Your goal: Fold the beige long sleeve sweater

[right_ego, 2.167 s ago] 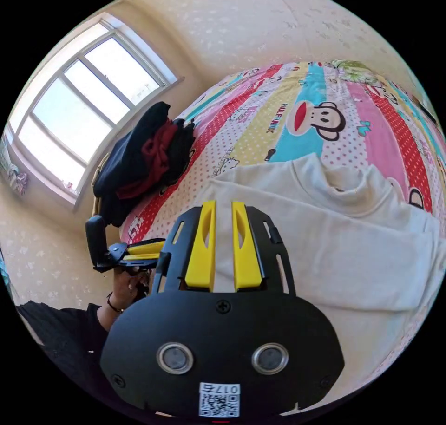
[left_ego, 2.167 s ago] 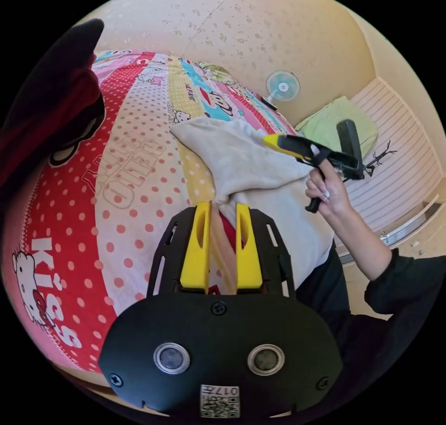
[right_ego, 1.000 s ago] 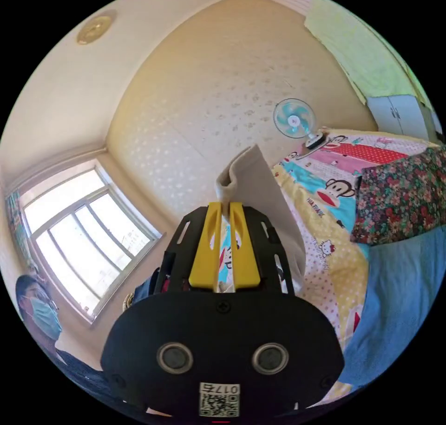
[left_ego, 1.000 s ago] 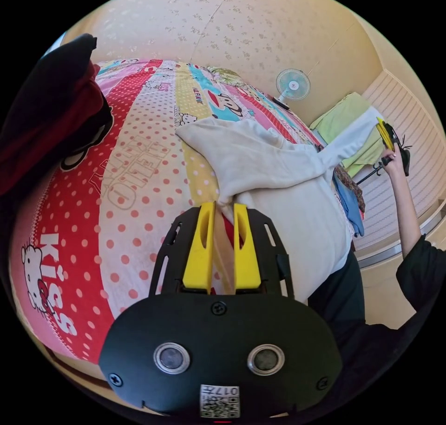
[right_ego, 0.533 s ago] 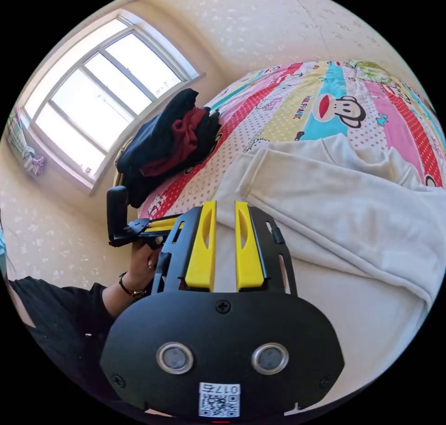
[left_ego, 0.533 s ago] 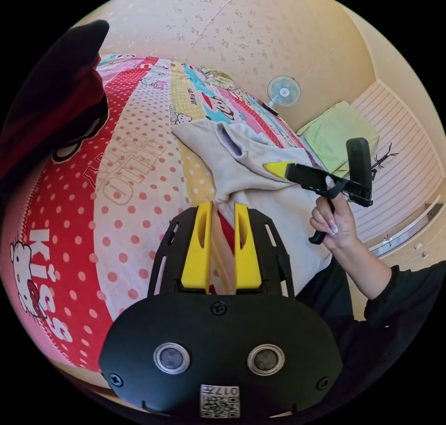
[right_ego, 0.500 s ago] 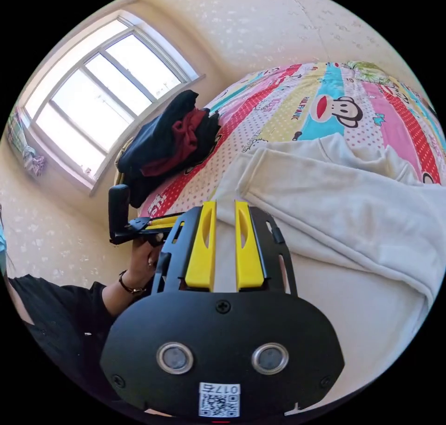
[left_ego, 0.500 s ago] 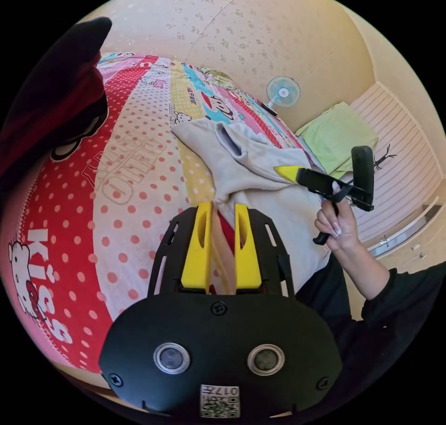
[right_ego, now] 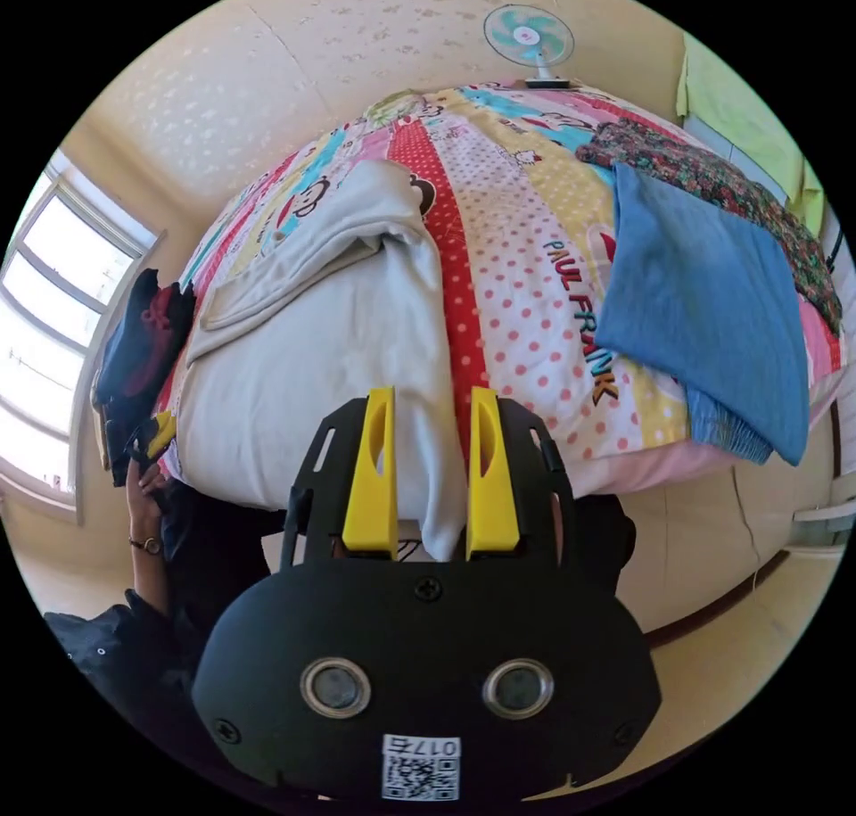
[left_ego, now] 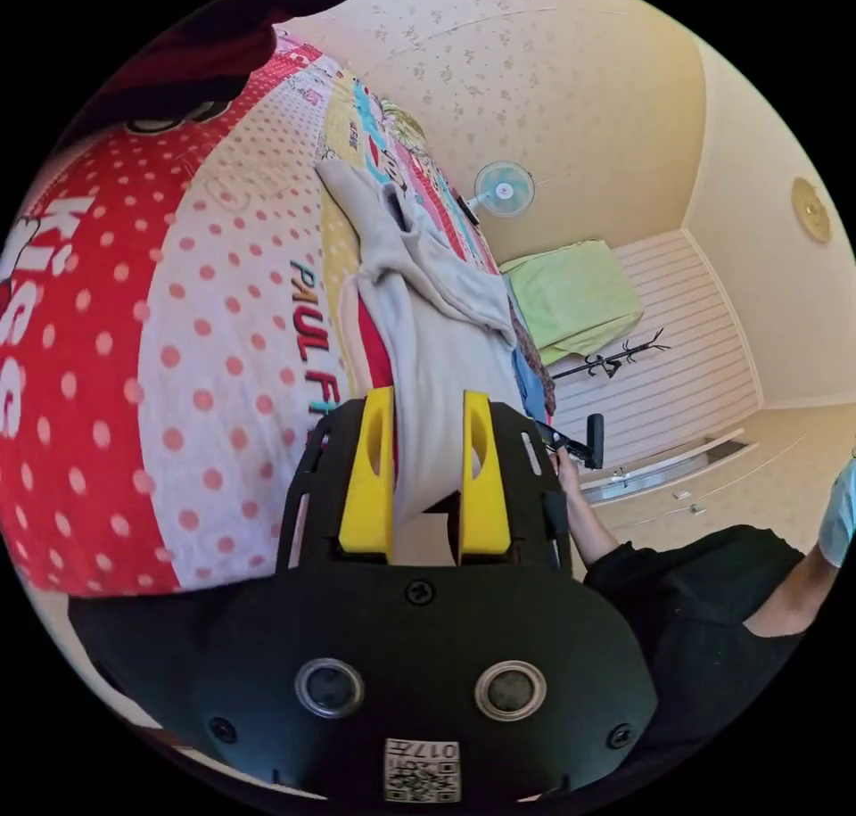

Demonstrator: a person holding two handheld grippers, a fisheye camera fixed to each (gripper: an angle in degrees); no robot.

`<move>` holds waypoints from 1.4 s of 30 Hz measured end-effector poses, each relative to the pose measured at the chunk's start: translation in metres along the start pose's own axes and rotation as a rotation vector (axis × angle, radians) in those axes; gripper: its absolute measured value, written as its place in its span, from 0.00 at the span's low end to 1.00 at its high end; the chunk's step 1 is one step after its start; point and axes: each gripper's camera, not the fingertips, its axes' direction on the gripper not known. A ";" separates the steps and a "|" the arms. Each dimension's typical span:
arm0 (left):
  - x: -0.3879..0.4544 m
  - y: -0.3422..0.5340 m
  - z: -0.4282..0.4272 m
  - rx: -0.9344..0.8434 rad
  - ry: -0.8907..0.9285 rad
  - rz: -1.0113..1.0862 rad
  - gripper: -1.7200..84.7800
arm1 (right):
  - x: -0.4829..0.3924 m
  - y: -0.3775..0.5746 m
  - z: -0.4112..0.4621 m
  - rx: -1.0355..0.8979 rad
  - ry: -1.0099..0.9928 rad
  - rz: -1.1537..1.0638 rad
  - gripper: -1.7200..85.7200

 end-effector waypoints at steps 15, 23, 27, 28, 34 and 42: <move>0.084 -0.090 -0.049 0.085 -0.211 0.203 0.06 | -0.028 -0.101 -0.122 0.207 -0.285 -0.127 0.06; 0.038 -0.053 -0.048 0.108 -0.174 0.042 0.17 | -0.004 -0.114 -0.124 0.198 -0.254 -0.092 0.15; 0.016 -0.006 -0.016 0.061 -0.150 0.009 0.20 | 0.027 -0.078 -0.082 0.107 -0.197 -0.050 0.16; 0.008 0.002 -0.004 0.046 -0.112 -0.007 0.20 | 0.037 -0.074 -0.067 0.058 -0.235 -0.019 0.16; -0.004 0.016 0.005 0.044 0.017 -0.062 0.08 | 0.054 -0.048 -0.081 0.025 -0.407 0.115 0.10; 0.077 0.066 -0.069 0.064 0.110 0.176 0.06 | 0.056 0.002 -0.224 0.051 -0.672 -0.027 0.05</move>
